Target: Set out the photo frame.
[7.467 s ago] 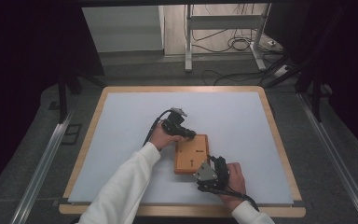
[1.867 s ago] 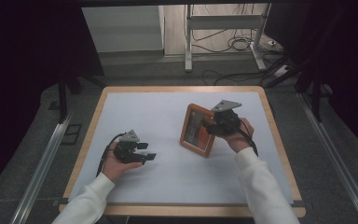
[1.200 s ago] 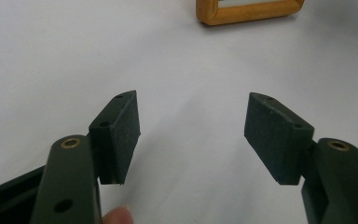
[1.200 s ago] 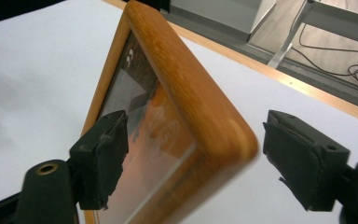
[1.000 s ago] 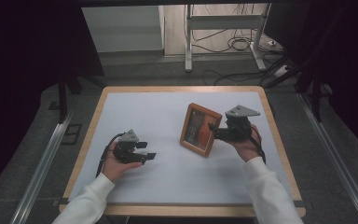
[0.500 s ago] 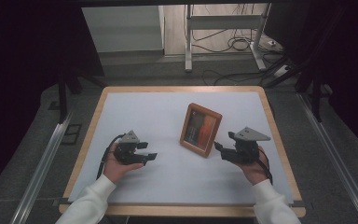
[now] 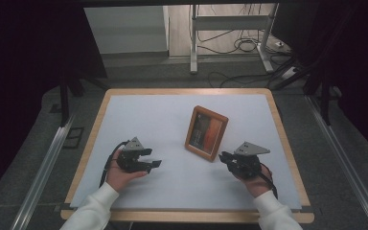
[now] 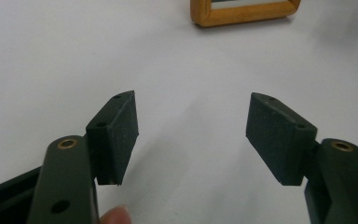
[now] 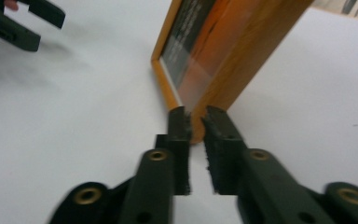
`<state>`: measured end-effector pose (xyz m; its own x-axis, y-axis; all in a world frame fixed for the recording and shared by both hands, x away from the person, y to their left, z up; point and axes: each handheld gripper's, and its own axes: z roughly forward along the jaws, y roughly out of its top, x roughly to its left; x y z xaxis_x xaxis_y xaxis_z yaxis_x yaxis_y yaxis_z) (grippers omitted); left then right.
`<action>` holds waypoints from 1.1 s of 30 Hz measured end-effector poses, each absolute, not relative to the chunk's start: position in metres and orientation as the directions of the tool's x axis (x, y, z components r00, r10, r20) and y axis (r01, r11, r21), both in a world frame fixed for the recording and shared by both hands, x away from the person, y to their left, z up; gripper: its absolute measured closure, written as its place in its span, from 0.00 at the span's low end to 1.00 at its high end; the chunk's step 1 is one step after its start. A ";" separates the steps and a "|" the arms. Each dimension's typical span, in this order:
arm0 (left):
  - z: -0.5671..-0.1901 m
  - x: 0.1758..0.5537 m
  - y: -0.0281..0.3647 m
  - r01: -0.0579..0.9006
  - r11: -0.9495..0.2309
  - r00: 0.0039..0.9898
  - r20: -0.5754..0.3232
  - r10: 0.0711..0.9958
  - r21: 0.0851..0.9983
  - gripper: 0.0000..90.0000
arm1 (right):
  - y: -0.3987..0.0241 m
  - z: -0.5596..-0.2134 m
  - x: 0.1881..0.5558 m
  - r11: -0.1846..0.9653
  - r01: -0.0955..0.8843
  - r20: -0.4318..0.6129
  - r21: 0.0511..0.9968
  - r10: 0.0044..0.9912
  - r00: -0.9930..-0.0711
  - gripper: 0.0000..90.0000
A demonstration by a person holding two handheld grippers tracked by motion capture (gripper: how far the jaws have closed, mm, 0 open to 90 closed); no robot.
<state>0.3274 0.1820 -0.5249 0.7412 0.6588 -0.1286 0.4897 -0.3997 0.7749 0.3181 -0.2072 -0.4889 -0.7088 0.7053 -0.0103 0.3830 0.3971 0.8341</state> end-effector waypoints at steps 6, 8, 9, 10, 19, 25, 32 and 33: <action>-0.525 0.327 0.182 0.484 -0.403 0.746 -0.125 0.654 0.776 0.38 | -0.192 -0.498 0.319 0.449 0.385 -0.024 0.806 0.675 -0.737 1.00; -0.525 0.327 0.182 0.484 -0.406 0.747 -0.125 0.653 0.775 0.38 | -0.185 -0.500 0.321 0.466 0.380 -0.032 0.799 0.665 -0.746 1.00; -0.525 0.327 0.182 0.484 -0.409 0.749 -0.124 0.651 0.774 0.38 | -0.182 -0.501 0.322 0.470 0.383 -0.032 0.795 0.664 -0.747 1.00; -0.526 0.327 0.182 0.485 -0.409 0.749 -0.126 0.651 0.773 0.38 | -0.179 -0.502 0.323 0.475 0.385 -0.034 0.791 0.663 -0.748 1.00; -0.526 0.327 0.182 0.483 -0.412 0.751 -0.124 0.648 0.772 0.38 | -0.158 -0.518 0.336 0.511 0.408 -0.048 0.757 0.666 -0.744 1.00; -0.526 0.328 0.181 0.484 -0.413 0.751 -0.124 0.648 0.771 0.38 | -0.159 -0.525 0.343 0.515 0.437 -0.045 0.738 0.683 -0.729 1.00; -0.526 0.327 0.182 0.484 -0.413 0.752 -0.125 0.647 0.771 0.38 | -0.163 -0.524 0.345 0.518 0.438 -0.054 0.735 0.688 -0.724 1.00; -0.526 0.327 0.182 0.484 -0.414 0.752 -0.125 0.647 0.771 0.38 | -0.164 -0.524 0.345 0.514 0.440 -0.053 0.736 0.692 -0.720 1.00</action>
